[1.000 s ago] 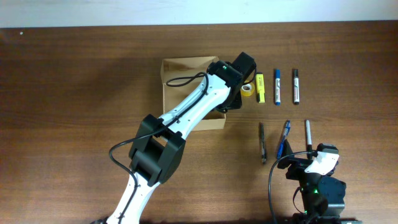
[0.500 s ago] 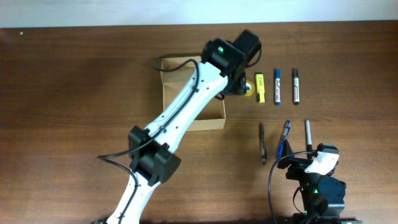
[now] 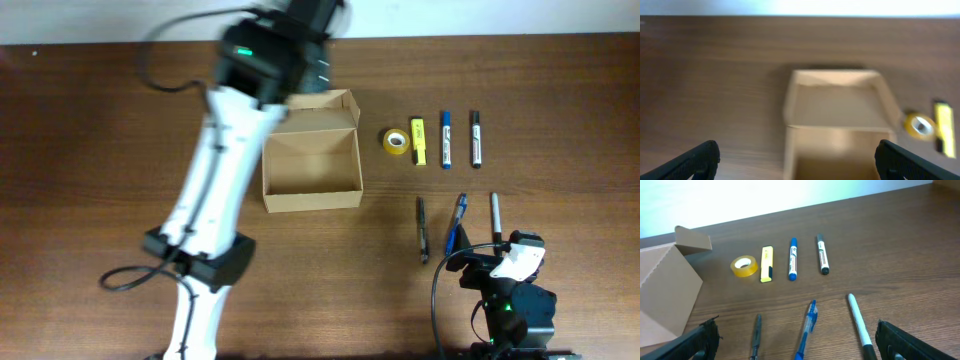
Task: Pack container
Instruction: 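Withdraw the left arm from the box to the left side, then move the right gripper over the yellow tape roll and lower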
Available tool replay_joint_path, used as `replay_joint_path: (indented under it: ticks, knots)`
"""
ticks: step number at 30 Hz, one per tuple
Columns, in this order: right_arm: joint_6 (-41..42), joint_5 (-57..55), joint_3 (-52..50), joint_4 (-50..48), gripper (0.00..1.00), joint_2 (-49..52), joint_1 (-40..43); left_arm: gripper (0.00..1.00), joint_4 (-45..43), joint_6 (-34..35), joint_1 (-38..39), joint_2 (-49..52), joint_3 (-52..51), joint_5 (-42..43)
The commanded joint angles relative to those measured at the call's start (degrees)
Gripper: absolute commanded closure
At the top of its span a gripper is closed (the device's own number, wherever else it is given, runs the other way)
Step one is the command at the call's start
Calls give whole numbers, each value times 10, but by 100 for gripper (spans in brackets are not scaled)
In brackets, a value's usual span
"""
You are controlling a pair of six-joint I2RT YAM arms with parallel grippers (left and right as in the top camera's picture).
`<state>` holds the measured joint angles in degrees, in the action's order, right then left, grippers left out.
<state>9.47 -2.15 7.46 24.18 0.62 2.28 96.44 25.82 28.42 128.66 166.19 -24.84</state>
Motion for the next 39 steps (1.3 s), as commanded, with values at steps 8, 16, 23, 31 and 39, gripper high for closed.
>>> replay_joint_path:
  ticks: [8,16,23,31,39]
  knots:
    - [5,125,47,-9,1,4,4,0,2,-92,-280,-67,-40,72]
    - [4,145,277,38,1,214,4,0,-92,-92,-378,-67,-237,133]
    - [5,174,592,259,1,548,-4,0,-191,-92,-382,-67,-388,177]
    - [-50,243,923,409,1,880,-79,0,-208,-90,-378,-67,-485,195]
    - [-50,176,962,319,1,1026,-94,0,-208,-90,-379,-67,-489,195]
